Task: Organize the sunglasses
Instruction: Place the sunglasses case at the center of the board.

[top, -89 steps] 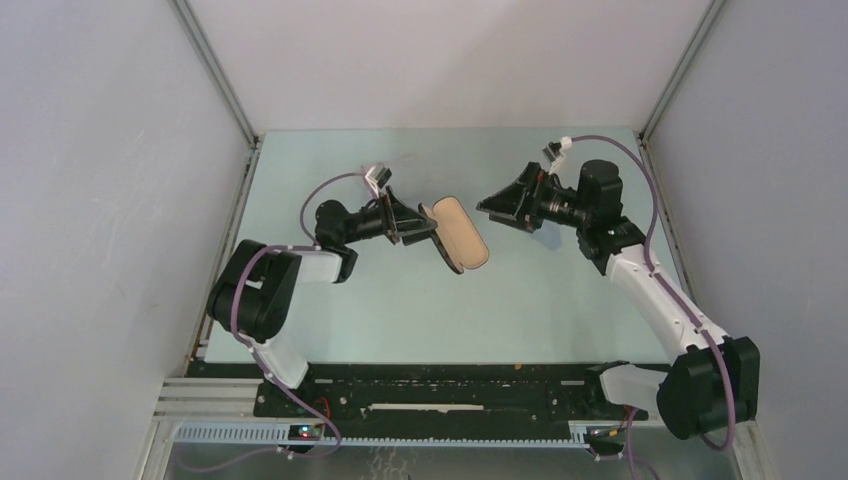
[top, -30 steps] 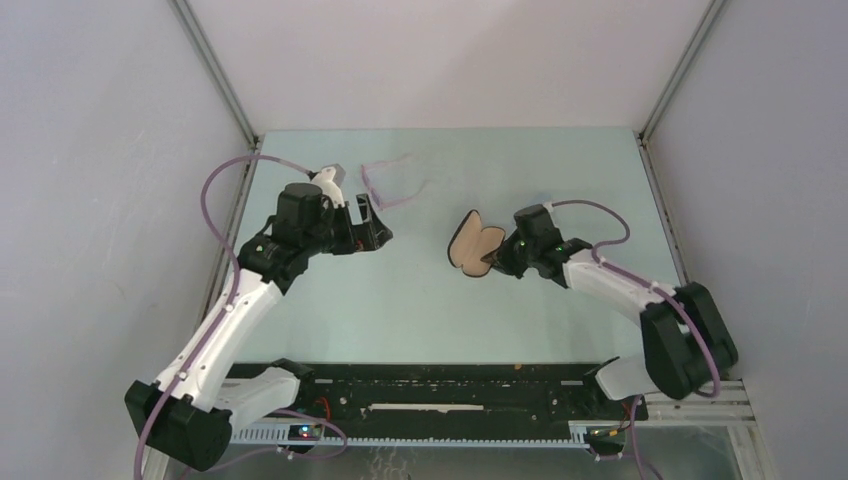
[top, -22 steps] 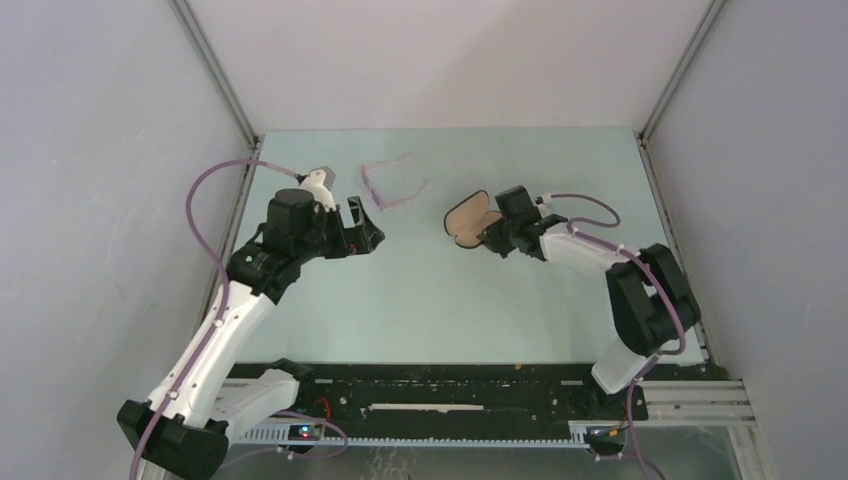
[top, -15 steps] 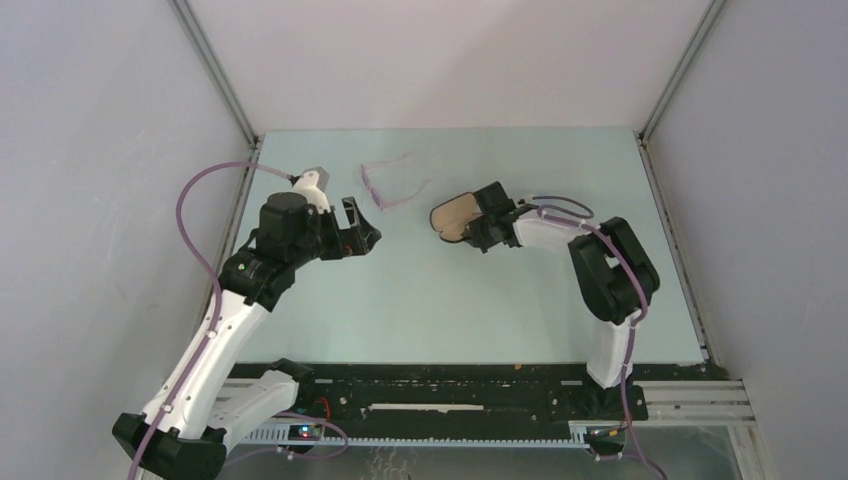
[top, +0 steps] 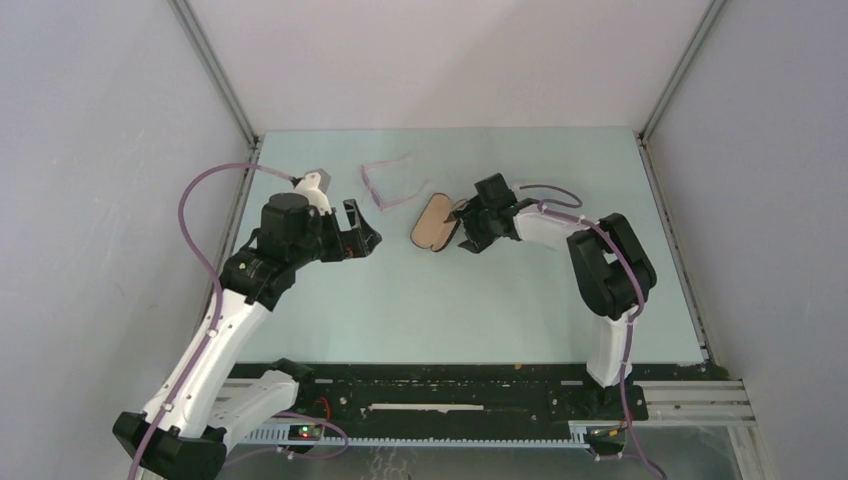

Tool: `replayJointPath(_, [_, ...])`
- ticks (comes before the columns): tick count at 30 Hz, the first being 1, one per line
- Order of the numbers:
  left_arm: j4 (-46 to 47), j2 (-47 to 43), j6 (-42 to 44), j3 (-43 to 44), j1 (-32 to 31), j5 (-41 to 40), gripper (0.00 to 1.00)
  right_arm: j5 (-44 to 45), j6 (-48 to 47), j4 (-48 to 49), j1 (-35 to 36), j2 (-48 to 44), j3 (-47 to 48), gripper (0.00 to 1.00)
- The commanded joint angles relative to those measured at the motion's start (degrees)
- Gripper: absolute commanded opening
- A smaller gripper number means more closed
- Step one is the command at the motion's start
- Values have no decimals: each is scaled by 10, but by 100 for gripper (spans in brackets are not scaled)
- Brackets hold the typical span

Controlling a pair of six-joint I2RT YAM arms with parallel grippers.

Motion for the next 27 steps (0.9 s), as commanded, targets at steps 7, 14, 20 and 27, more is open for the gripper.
replayJointPath(7, [18,0,14,12,-1,35,100,6,-374,-62,-128,-259,-111,76])
replayJointPath(14, [53,54,0,36,-63,35,100,93,-493,-135,-193,-262,-114,68])
replayJointPath(20, [113,119,-37,34,-158,48,100,121,-499,-148,-220,-209,-115,64])
replayJointPath(27, [132,186,-50,47,-219,48,100,136,-486,-141,-234,-148,-114,57])
